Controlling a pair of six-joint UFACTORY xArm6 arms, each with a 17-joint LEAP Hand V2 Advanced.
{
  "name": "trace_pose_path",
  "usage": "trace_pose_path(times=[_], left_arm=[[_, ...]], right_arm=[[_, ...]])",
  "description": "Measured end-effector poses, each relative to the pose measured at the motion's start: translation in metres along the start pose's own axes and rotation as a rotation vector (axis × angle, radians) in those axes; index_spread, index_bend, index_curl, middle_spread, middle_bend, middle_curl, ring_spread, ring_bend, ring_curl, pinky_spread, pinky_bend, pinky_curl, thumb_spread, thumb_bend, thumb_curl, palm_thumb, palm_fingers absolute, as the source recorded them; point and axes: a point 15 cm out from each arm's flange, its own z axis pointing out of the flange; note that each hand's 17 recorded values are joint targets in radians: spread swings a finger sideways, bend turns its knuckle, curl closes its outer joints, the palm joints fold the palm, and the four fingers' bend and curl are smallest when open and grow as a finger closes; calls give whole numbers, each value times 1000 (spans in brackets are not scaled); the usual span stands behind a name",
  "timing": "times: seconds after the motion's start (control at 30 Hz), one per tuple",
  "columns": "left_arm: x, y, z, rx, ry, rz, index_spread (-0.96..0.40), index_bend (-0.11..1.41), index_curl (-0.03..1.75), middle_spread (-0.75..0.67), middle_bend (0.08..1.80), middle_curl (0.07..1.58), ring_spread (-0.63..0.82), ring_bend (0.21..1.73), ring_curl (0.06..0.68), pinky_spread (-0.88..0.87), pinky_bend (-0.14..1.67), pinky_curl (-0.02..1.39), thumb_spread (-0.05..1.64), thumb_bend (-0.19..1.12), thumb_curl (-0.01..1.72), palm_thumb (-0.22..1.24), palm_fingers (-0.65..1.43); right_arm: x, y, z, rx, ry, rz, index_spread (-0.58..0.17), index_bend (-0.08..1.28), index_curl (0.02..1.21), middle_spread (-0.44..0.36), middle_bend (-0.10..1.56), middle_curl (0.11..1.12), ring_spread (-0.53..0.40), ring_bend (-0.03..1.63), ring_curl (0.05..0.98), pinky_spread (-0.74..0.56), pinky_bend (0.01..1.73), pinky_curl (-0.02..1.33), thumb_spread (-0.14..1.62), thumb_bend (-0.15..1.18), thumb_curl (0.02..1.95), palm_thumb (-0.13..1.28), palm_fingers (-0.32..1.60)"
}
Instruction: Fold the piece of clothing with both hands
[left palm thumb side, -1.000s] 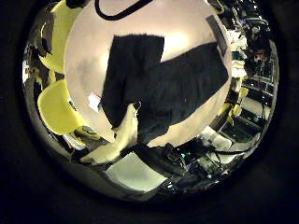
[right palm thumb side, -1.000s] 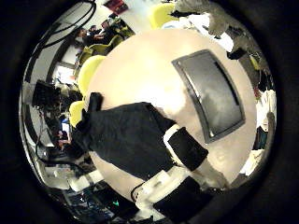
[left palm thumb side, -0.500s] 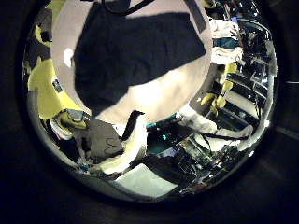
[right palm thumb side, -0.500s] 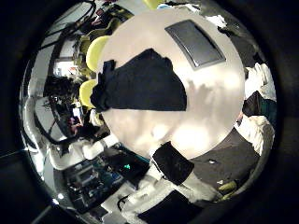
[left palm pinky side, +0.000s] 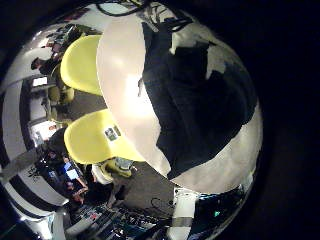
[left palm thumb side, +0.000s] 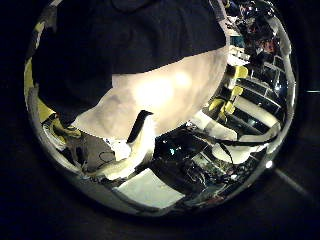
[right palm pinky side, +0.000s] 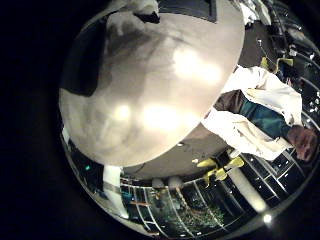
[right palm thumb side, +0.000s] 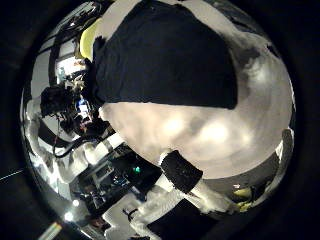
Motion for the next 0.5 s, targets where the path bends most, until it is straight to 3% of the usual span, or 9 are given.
trace_pose_path(times=[0.2,0.4,0.47,0.5], left_arm=[[-9,1,0,0,0,-13,-11,165,448,55,223,500,103,754,275,213,430,348,1116,-19,278,338,152],[-15,-1,-4,7,-1,-22,-10,166,419,56,223,482,109,740,268,214,414,344,1116,-18,279,351,166],[-16,-1,-4,8,-1,-22,-10,166,412,56,222,477,109,736,266,215,410,343,1115,-19,278,353,170],[-16,-2,-5,8,-1,-21,-10,166,408,56,221,475,110,734,265,215,408,343,1115,-19,278,354,171]], right_arm=[[-6,-9,26,-64,22,-15,-319,157,308,-13,323,353,49,617,279,320,503,376,1087,-22,377,527,92],[9,-5,33,-123,119,-1,-295,158,299,-24,341,359,22,628,272,313,489,351,1059,-23,372,551,191],[10,-5,32,-132,150,-3,-281,160,296,-40,357,364,-22,671,277,277,486,342,1047,-19,374,571,270],[10,-5,31,-132,151,-3,-277,163,299,-71,412,385,-78,756,306,223,497,347,1041,-5,383,605,419]])
